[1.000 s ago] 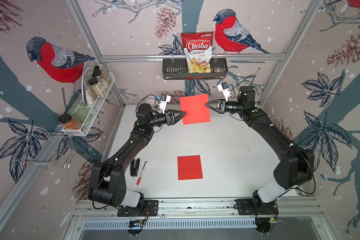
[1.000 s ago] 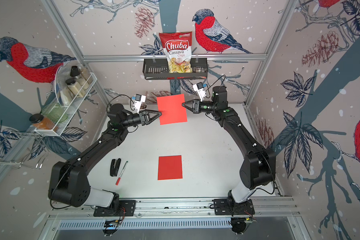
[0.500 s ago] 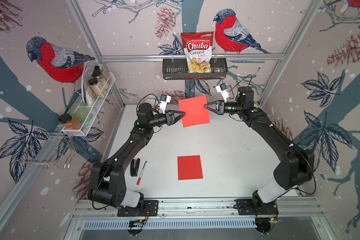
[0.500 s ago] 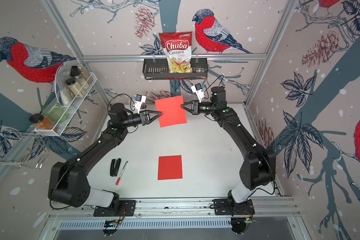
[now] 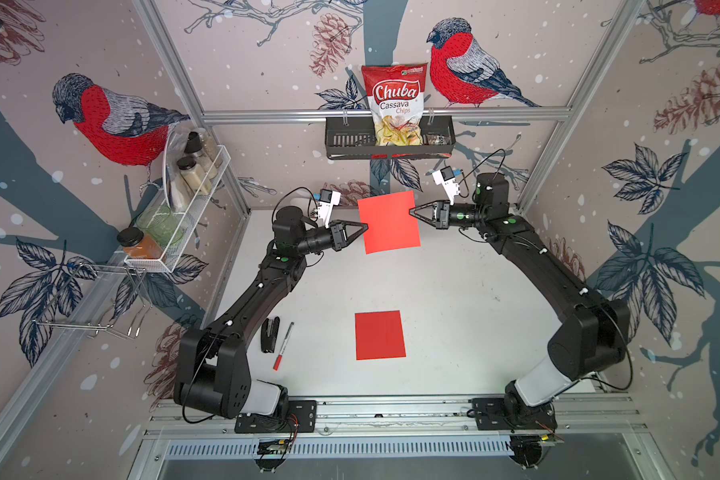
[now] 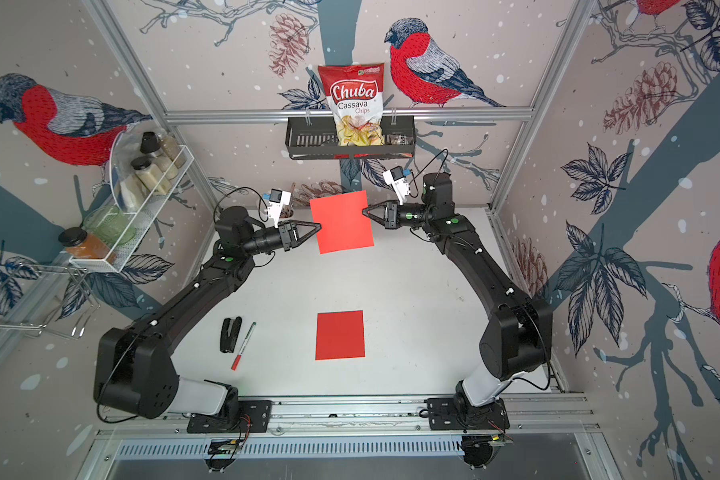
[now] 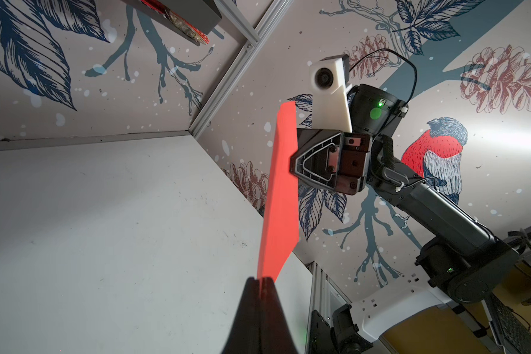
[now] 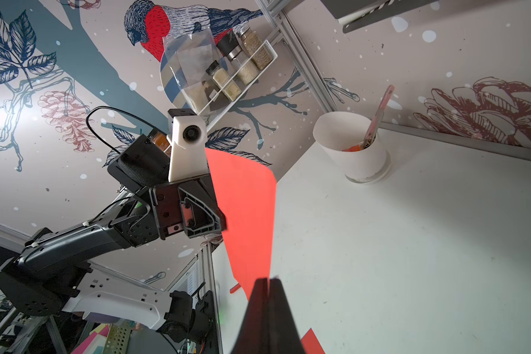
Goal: Fold the square paper along the opposite sides
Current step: Pick up the paper from the center of the board.
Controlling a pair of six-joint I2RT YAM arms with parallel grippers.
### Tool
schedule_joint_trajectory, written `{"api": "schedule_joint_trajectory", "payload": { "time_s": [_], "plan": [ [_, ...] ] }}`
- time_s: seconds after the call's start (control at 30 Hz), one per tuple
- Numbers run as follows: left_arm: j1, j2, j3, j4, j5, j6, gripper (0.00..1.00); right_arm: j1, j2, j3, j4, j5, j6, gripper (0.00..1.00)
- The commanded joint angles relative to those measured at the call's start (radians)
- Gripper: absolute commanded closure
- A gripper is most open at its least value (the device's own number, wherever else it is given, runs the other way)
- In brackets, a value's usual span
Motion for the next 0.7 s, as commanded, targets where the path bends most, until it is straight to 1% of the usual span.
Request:
{"api": "schedule_joint_trajectory", "payload": {
  "time_s": [0.0,0.03,0.07,0.13,0.23,0.3,0.4,0.57,0.67],
  "plan": [
    [0.001,-0.027,-0.009,-0.007,-0.042,0.048,1.00,-0.016,-0.019,-0.024,0.081,-0.039,0.022,1.00],
    [0.001,-0.034,-0.010,-0.015,-0.048,0.059,1.00,-0.023,-0.025,-0.035,0.107,-0.045,0.032,0.88],
    [0.001,-0.041,-0.011,-0.022,-0.053,0.070,1.00,-0.034,-0.032,-0.047,0.134,-0.045,0.043,0.81],
    [-0.001,-0.062,-0.011,-0.031,-0.054,0.089,1.00,-0.066,-0.050,-0.091,0.222,-0.035,0.087,0.74],
    [-0.020,-0.100,-0.001,-0.062,-0.057,0.138,1.00,-0.124,-0.060,-0.161,0.334,0.033,0.153,0.57],
    [-0.036,-0.120,0.015,-0.090,-0.050,0.173,1.00,-0.150,-0.047,-0.194,0.376,0.078,0.169,0.50],
    [-0.054,-0.142,0.029,-0.096,-0.015,0.193,1.00,-0.150,-0.013,-0.221,0.400,0.146,0.151,0.41],
    [-0.107,-0.161,0.064,-0.122,0.001,0.229,1.00,-0.112,0.088,-0.218,0.473,0.131,0.194,0.33],
    [-0.128,-0.165,0.076,-0.087,0.017,0.211,1.00,-0.071,0.147,-0.201,0.527,0.108,0.235,0.30]
  ]
}}
